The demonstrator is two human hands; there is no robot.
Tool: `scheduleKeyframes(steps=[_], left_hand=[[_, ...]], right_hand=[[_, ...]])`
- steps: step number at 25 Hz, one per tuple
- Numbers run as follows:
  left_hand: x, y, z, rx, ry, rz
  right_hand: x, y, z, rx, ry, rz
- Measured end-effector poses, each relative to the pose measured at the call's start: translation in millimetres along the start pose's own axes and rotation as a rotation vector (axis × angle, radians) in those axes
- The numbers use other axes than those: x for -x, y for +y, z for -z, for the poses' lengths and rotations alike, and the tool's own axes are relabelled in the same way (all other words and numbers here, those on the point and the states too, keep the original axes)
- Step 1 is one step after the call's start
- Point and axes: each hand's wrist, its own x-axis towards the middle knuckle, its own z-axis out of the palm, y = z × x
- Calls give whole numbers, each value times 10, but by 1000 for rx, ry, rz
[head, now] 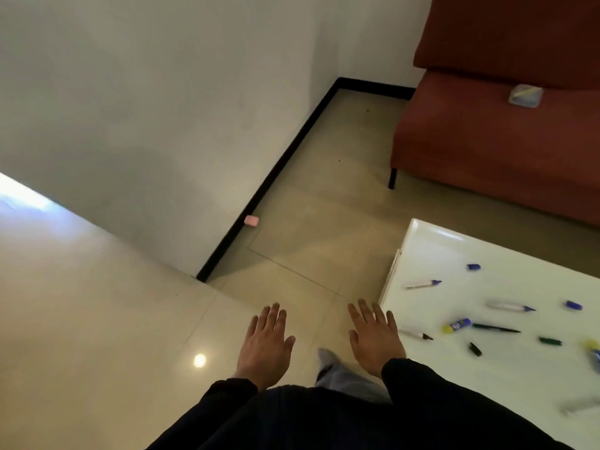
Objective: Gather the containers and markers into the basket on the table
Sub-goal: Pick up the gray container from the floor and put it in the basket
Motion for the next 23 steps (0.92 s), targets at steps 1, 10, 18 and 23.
scheduleKeyframes(steps=[1,10,18,23], left_hand=[[-239,-63,139,4,-1,1],[-2837,-34,965,3,-58,-200],[-5253,1060,2079,321,-244,-430],[-6454,2228,2491,304,-302,-630]], right_hand=[[-189,-20,142,-3,10,-4],[-2024,301,1100,-168,117,-234],[-3286,871,2394,-666,358,-522],[-3874,1563,3052,-876,571,-637]])
